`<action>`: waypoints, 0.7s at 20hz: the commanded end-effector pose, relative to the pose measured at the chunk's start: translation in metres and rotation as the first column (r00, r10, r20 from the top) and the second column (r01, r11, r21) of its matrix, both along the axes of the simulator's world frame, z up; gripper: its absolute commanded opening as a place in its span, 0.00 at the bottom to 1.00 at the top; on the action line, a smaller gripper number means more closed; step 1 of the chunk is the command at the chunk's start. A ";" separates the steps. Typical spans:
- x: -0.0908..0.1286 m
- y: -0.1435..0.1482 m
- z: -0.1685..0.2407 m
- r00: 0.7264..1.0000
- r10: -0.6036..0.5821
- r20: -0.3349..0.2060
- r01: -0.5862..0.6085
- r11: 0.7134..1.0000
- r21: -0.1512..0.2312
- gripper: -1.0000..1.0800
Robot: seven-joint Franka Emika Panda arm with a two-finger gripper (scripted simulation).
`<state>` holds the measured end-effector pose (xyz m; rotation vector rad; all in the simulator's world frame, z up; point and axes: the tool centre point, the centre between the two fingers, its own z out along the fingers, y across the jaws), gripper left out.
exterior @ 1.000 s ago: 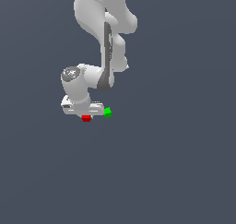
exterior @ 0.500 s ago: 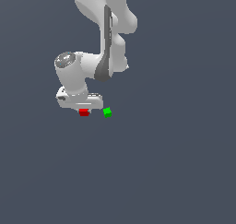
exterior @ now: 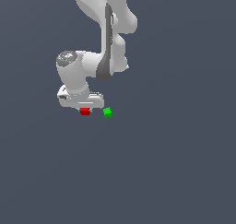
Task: Stack the red cube on top of the green cube.
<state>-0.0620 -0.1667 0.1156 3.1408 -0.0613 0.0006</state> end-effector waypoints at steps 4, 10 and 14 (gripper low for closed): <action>-0.009 0.018 -0.009 1.000 0.001 0.000 -0.001 1.000 0.000 0.00; -0.029 0.056 -0.029 1.000 0.001 0.000 -0.001 1.000 0.000 0.00; -0.041 0.080 -0.042 1.000 0.001 0.000 -0.001 1.000 0.000 0.00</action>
